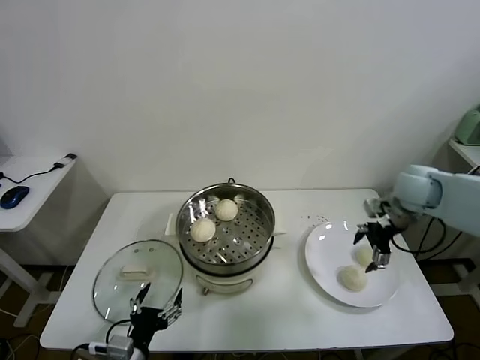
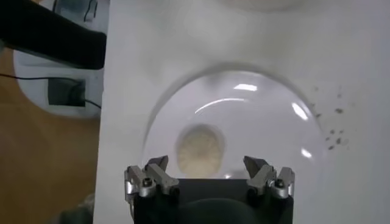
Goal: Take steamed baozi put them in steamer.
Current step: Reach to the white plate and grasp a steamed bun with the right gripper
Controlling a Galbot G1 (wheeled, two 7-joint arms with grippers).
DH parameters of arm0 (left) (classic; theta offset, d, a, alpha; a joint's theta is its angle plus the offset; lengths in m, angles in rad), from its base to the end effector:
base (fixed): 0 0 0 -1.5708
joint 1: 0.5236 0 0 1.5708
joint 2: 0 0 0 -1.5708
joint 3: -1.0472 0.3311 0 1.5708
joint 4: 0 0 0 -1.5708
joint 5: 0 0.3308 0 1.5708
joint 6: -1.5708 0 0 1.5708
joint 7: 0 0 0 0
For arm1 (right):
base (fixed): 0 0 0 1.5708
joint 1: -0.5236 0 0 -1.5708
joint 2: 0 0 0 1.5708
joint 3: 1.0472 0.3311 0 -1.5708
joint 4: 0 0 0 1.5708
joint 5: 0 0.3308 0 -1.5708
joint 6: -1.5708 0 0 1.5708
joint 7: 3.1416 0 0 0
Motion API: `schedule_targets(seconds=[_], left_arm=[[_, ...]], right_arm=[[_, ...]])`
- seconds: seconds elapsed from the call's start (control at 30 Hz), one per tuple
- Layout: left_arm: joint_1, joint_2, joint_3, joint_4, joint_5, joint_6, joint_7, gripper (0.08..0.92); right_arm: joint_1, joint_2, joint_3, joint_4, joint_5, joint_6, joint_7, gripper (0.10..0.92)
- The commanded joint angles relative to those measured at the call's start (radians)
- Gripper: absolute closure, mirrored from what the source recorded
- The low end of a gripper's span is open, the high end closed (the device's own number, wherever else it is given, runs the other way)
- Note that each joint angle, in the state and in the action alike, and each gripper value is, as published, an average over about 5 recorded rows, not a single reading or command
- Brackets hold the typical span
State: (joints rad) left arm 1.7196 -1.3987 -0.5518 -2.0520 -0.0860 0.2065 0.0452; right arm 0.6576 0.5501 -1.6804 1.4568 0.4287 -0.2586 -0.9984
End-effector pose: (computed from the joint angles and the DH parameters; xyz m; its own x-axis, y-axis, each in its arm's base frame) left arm 0.1210 0.0386 -0.3187 -0.9167 0.0821 0.3912 0.1103 0.9926 0.0500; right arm 0.4408 -0.1758 -0.1368 -0.0082 -0.1141 0.9934 -0.9999 -0.0097 -0.0093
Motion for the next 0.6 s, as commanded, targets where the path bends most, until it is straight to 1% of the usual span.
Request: schedule_targets(seconds=[0.03, 0.3, 0.6], left_arm=[[0.003, 0.0, -0.002, 0.001, 0.001, 0.0, 0.0, 0.177], [0.003, -0.002, -0.003, 0.006, 0.002, -0.001, -0.001, 0.177], [-0.001, 0.0, 0.0, 0.01, 0.003, 0.0, 0.0, 0.177]], right_arm=[[-0.344, -0.086, 0.245, -0.037, -0.163, -0.053, 0.075, 0.203], [-0.453, -0.026, 0.338, -0.068, -0.167, -0.091, 0.115, 0.203], [-0.473, 0.013, 0.372, -0.095, -0.179, -0.101, 0.145, 0.203]])
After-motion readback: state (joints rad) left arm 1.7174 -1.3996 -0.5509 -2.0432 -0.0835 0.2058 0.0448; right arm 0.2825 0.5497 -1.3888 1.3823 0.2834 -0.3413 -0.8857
